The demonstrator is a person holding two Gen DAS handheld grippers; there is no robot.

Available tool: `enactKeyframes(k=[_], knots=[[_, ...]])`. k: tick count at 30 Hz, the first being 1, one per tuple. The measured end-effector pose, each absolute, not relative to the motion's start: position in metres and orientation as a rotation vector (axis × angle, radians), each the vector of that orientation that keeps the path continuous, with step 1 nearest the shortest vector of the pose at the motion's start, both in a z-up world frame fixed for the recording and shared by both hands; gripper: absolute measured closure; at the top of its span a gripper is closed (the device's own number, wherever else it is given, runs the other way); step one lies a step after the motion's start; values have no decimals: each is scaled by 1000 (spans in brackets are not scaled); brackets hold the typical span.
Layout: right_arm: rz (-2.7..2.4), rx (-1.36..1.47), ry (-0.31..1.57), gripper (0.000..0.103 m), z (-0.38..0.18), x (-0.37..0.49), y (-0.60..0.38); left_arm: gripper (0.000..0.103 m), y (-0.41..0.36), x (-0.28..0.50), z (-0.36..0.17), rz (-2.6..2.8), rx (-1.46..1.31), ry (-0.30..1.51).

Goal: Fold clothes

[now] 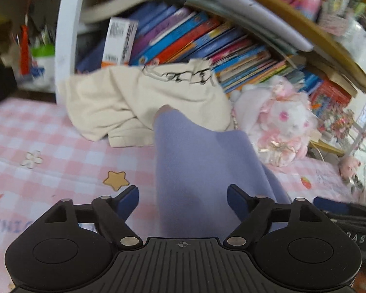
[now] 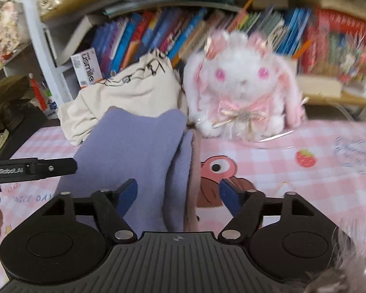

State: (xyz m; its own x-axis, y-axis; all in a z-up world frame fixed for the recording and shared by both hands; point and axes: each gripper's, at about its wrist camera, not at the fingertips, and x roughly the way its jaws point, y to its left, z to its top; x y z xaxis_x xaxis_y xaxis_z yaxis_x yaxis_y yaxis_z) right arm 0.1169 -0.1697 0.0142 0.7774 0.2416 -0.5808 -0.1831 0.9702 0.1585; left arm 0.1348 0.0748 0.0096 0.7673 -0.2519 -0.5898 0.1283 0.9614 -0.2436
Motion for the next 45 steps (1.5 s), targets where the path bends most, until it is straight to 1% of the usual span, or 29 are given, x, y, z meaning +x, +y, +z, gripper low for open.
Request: enactKeyframes(k=[1,6,8,10,14,17,24,26,35,37,41,45], knots=[[225,76,628,25,13,107,-171,15,69,125,8,-198,-173,663],[182,5,617,24,-1,64,-181,14,44,78,-2,-161,-95,645],[158,3,630,22,-6,50,-187,13,34,59,-5,-148,-77,625],[134,3,645,17,-11,37,-193,12,24,45,-7,-137,-53,610],[78,9,658,16,-16,18,-205,8,10,24,-8,-79,-36,605],[51,33,681,16,-21,9,-211,8,3,11,-10,-30,-31,602],[51,-9,670,16,-27,-4,-214,7,-6,-4,-14,80,30,634],[44,-7,668,16,-27,-6,-214,4,-6,-8,-14,103,33,639],[-1,-11,652,16,-19,-18,-200,1,7,-10,-16,69,38,654],[-5,-24,658,12,-18,-20,-197,1,10,-11,-17,70,33,650],[-84,-70,636,10,-17,-22,-195,1,13,-8,-16,54,41,635],[-112,-33,643,10,-16,-23,-197,1,14,-6,-14,28,49,624]])
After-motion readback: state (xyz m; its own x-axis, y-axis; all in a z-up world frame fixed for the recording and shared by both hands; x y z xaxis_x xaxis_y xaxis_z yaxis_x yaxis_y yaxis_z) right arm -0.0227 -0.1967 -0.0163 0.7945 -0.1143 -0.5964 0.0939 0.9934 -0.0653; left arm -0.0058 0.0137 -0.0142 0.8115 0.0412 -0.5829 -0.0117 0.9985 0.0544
